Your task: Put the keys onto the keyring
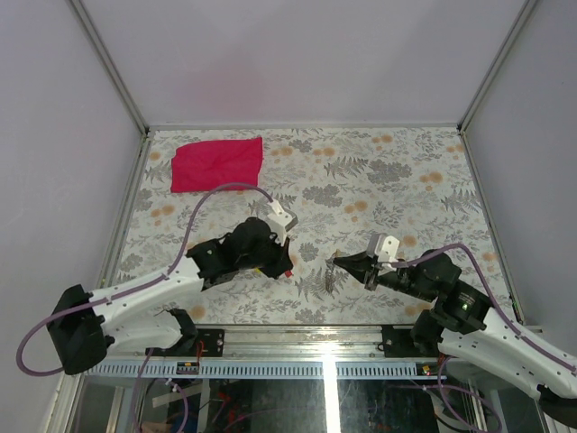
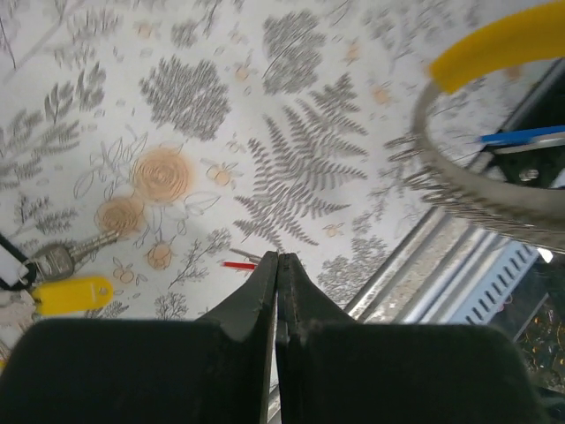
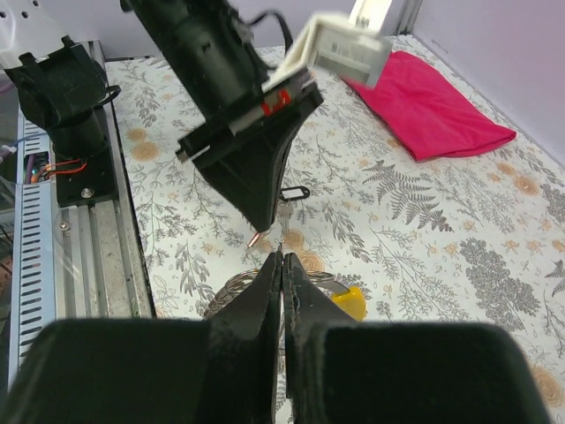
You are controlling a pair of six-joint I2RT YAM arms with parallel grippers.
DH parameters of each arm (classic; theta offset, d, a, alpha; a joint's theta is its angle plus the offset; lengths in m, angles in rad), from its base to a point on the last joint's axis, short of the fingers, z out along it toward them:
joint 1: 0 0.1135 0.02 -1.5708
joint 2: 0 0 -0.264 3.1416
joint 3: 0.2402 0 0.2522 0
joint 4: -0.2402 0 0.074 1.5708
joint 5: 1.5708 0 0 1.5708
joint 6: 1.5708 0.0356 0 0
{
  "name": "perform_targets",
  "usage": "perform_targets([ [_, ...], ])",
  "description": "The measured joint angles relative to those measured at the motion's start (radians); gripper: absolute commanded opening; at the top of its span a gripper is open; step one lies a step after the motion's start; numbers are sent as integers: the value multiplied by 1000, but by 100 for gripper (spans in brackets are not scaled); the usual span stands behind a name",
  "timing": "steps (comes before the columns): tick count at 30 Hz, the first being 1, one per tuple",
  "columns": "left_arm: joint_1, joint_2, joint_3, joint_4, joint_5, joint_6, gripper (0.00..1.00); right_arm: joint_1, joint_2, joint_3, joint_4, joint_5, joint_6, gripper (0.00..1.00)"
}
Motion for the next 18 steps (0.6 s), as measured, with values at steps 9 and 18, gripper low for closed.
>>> perform_targets([
  [9, 0, -105, 179, -18, 158, 148, 0, 0, -1, 18, 3, -61, -14, 0],
  [18, 0, -140, 370, -83, 324, 267, 0, 0, -1, 45, 90, -164, 6, 0],
])
